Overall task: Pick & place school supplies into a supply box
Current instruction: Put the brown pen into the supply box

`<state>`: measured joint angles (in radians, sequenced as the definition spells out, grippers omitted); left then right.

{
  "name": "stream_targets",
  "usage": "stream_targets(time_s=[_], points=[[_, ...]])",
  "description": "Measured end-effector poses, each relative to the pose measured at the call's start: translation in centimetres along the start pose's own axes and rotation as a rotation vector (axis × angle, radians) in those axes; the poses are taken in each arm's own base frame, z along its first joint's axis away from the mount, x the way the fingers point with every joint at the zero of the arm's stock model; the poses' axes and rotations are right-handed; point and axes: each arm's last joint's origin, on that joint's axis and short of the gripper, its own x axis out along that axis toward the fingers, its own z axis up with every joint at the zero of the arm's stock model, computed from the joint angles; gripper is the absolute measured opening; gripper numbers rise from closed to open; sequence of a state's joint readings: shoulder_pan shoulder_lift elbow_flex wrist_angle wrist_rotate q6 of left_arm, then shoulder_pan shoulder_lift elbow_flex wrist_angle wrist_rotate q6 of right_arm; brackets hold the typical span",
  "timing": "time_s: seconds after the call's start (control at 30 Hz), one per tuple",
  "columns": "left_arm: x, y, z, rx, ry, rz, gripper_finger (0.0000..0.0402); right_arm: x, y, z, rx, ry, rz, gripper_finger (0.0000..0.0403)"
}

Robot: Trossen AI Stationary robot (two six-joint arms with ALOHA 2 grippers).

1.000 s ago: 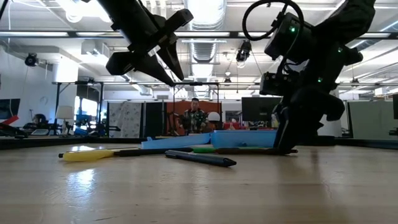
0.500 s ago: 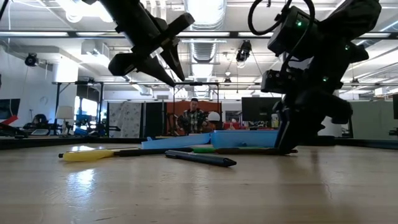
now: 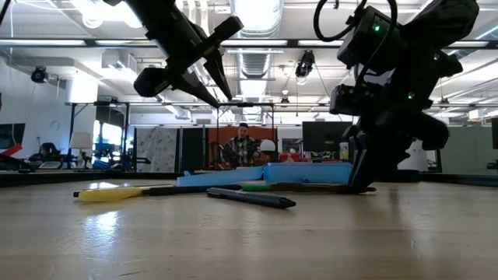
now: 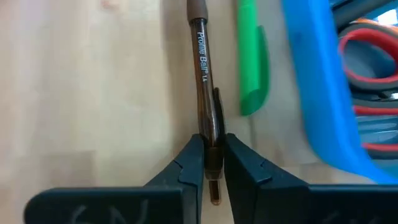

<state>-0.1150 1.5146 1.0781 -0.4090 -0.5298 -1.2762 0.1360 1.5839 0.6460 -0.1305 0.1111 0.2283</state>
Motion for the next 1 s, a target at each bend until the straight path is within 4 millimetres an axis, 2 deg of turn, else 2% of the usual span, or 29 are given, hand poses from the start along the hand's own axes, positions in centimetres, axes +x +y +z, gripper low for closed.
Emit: stream_targets(time_s=[0.17, 0.43, 0.6, 1.0], points=[[-0.1, -0.2, 0.1, -0.017, -0.015, -0.012, 0.0099, -1.5, 0.1, 0.4, 0.004, -0.044, 0.059, 0.0031], [-0.1, -0.6, 0.3, -0.035, -0.025, -0.039, 0.0099, -6.3, -0.1, 2.0, 0.062, -0.249, 0.123, 0.0031], [-0.1, -0.7, 0.3, -0.059, -0.028, -0.047, 0.0099, -8.1, -0.5, 2.2, 0.155, -0.317, 0.12, 0.0031], [-0.2, -1.3, 0.5, -0.108, -0.043, -0.105, 0.0099, -7.7, -4.6, 1.5, 0.504, -0.299, -0.083, 0.0031]])
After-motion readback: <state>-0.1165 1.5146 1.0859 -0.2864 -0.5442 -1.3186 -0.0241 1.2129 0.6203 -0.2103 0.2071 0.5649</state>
